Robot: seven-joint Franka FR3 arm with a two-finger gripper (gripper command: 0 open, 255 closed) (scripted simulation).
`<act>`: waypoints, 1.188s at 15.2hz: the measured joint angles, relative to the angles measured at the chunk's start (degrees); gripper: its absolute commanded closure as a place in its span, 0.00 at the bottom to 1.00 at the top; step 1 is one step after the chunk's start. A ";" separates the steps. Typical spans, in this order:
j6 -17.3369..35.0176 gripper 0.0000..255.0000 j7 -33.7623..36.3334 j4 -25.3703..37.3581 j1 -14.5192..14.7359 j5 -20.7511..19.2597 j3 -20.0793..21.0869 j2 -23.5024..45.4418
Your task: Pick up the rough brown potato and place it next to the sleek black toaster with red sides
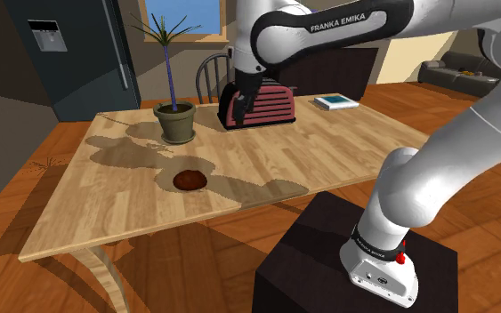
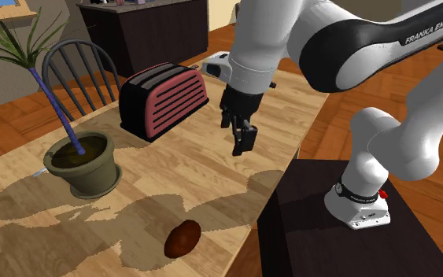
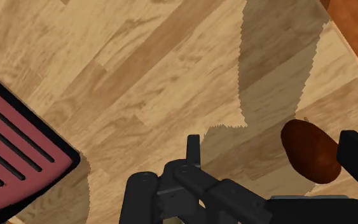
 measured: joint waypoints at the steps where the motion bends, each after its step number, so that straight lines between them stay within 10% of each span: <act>1: 1.76 0.00 -0.89 -0.59 0.33 -0.64 0.30 1.28; 18: 19.22 0.00 -7.01 7.18 6.02 -18.52 7.99 30.44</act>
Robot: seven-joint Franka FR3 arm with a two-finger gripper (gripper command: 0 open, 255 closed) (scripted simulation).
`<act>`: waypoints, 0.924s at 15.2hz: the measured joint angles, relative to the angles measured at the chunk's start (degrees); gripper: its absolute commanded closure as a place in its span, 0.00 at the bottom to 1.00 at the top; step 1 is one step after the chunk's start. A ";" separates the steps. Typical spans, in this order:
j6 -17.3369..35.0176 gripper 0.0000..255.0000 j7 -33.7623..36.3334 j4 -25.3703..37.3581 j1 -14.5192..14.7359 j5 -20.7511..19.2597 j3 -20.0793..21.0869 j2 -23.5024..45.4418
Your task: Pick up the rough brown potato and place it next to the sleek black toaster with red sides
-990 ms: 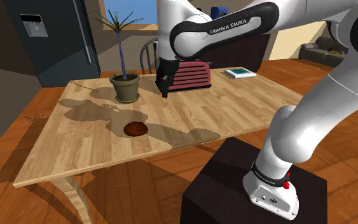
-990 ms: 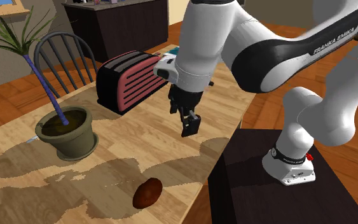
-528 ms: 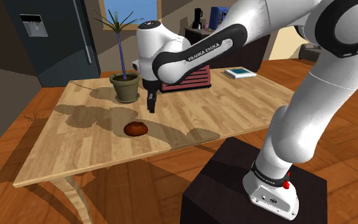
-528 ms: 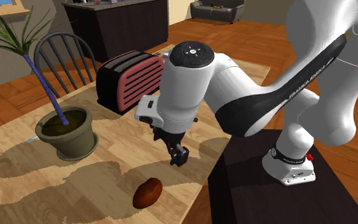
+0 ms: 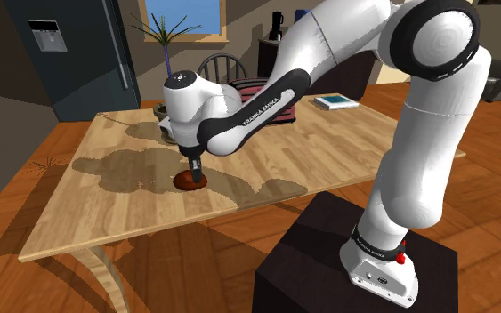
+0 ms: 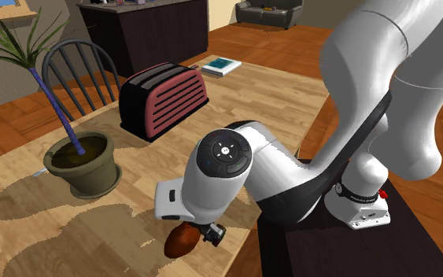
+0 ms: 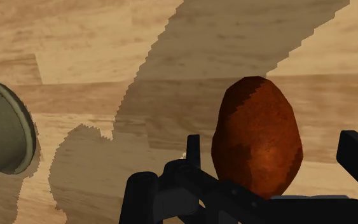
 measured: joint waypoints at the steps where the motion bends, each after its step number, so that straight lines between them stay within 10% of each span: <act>1: 0.67 0.00 -0.03 0.08 0.07 -0.78 -0.02 0.88; 14: 5.14 0.00 1.88 0.03 -0.11 -4.40 -1.03 5.69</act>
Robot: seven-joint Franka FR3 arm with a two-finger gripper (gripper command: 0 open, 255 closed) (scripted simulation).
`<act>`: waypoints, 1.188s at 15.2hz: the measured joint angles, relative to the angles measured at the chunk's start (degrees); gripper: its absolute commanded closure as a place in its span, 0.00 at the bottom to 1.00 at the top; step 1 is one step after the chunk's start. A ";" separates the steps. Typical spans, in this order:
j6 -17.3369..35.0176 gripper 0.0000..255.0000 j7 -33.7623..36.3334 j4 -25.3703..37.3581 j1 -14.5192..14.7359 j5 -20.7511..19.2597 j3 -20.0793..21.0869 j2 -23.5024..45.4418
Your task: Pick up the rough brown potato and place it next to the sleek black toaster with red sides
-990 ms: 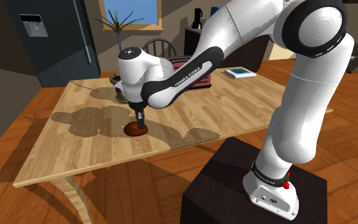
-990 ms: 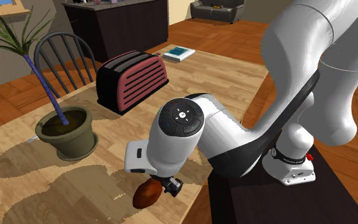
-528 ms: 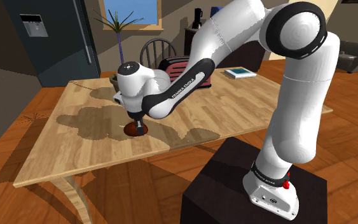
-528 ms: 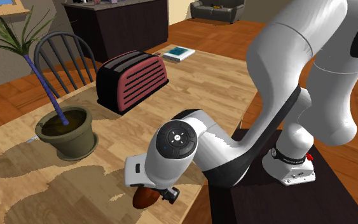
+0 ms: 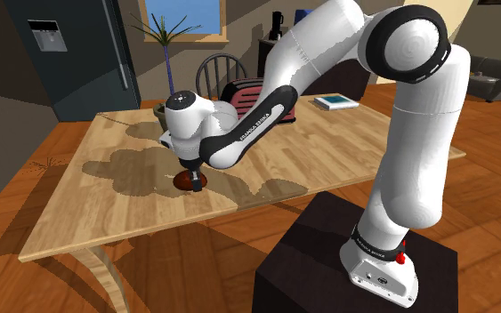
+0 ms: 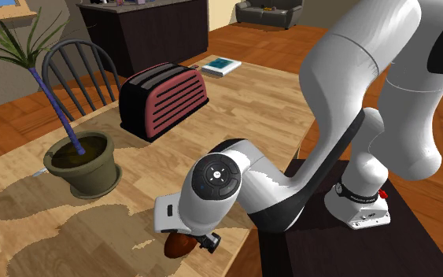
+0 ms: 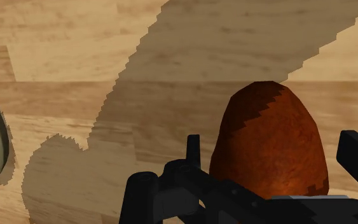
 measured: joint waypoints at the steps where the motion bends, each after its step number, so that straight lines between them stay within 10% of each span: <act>1: 0.00 1.00 0.00 0.00 0.00 0.00 0.00 0.00; 18: -3.50 1.00 -2.64 1.18 -0.23 2.56 0.60 -2.85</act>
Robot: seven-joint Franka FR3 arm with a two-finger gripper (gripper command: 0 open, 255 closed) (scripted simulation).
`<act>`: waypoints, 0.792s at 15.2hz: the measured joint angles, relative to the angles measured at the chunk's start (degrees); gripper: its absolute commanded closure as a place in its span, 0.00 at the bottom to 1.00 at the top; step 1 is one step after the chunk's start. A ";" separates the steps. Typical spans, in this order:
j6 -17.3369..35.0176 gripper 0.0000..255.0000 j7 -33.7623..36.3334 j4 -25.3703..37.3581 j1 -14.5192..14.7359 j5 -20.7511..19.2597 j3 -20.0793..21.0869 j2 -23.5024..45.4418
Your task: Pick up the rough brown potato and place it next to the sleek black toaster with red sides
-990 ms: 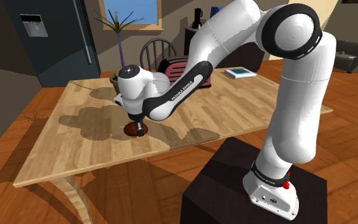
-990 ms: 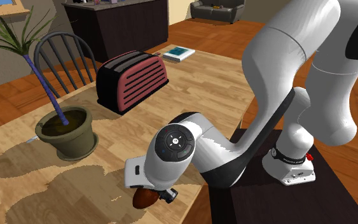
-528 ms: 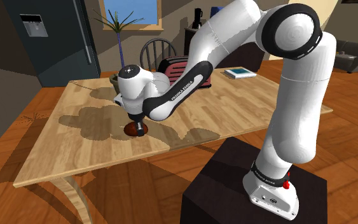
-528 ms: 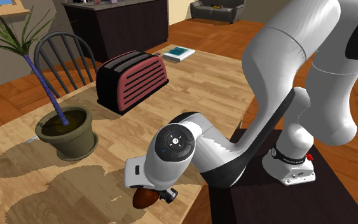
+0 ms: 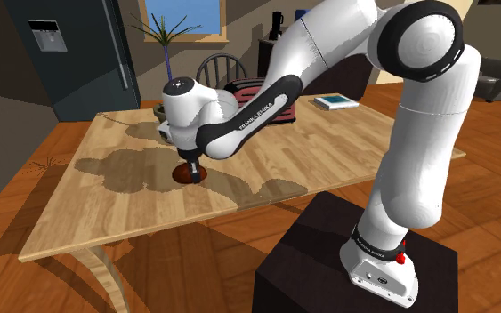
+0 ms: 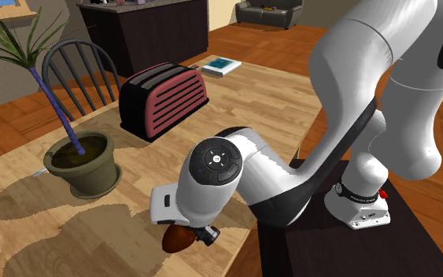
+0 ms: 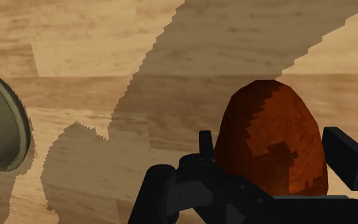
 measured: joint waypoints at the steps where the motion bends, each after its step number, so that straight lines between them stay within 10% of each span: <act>1: -0.55 1.00 -0.55 0.23 -0.10 0.41 0.03 -0.45; 12: -7.49 1.00 -4.53 3.82 -0.09 4.08 0.66 -4.55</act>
